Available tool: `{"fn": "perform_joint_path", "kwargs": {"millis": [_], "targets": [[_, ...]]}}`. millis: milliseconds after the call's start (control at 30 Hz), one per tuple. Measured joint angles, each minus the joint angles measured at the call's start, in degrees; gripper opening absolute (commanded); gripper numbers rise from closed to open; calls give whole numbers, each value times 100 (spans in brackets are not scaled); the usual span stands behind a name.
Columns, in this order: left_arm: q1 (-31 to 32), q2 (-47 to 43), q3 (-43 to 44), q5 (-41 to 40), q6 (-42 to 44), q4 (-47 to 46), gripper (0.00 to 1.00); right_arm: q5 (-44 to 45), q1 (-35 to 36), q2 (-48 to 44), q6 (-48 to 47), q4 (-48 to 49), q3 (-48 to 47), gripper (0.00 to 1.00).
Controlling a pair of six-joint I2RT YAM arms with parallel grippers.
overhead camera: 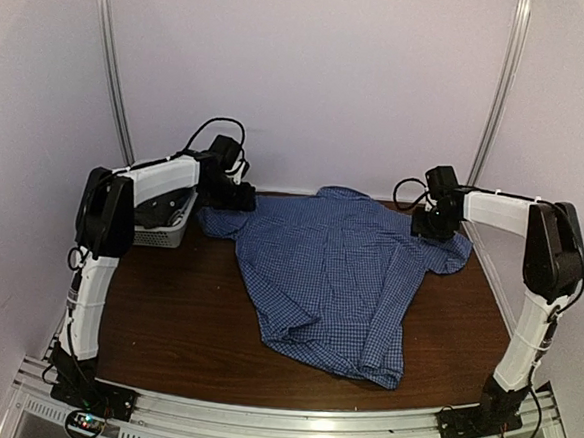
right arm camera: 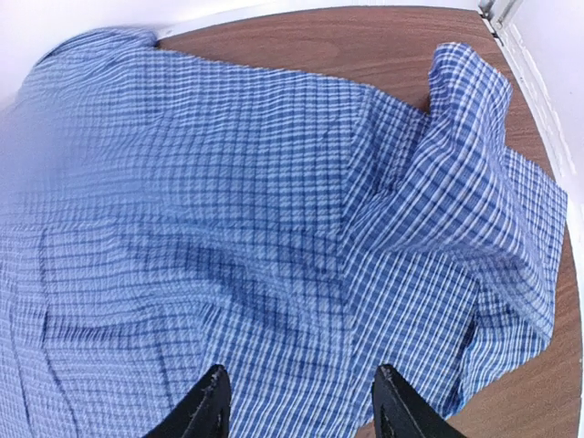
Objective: Fold and stack the long sleeve shirts
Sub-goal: Flatten out the crumpled shirt at the center of the board.
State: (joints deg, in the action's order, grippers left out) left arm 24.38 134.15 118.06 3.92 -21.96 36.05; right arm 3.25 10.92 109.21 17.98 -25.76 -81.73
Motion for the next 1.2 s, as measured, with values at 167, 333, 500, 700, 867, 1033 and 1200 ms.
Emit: {"fn": "perform_joint_path", "kwargs": {"millis": [167, 333, 500, 700, 867, 1033, 1200], "targets": [[699, -1056, -1408, -90, -46, -225, 66, -31, 726, -1176, 192, 260, 1331, 55], [1644, -1943, -2750, -188, -249, -533, 66, -50, 1445, -2127, 588, 369, 2586, 55], [2660, -2369, -3652, -439, -540, -673, 66, -17, 2391, -3119, 1165, 435, 3560, 55], [3637, -2402, -4100, -680, -857, -734, 66, 42, 3652, -3952, 2046, 538, 4478, 55], [4039, -2400, -4162, -898, -1088, -748, 66, 164, 4618, -4107, 2822, 601, 5086, 55], [4094, -2361, -4151, -1064, -1198, -752, 66, 240, 5117, -4105, 3366, 645, 5351, 57], [4094, -2216, -4041, -1165, -1213, -741, 63, 308, 5235, -4048, 3637, 778, 5401, 58]]}}
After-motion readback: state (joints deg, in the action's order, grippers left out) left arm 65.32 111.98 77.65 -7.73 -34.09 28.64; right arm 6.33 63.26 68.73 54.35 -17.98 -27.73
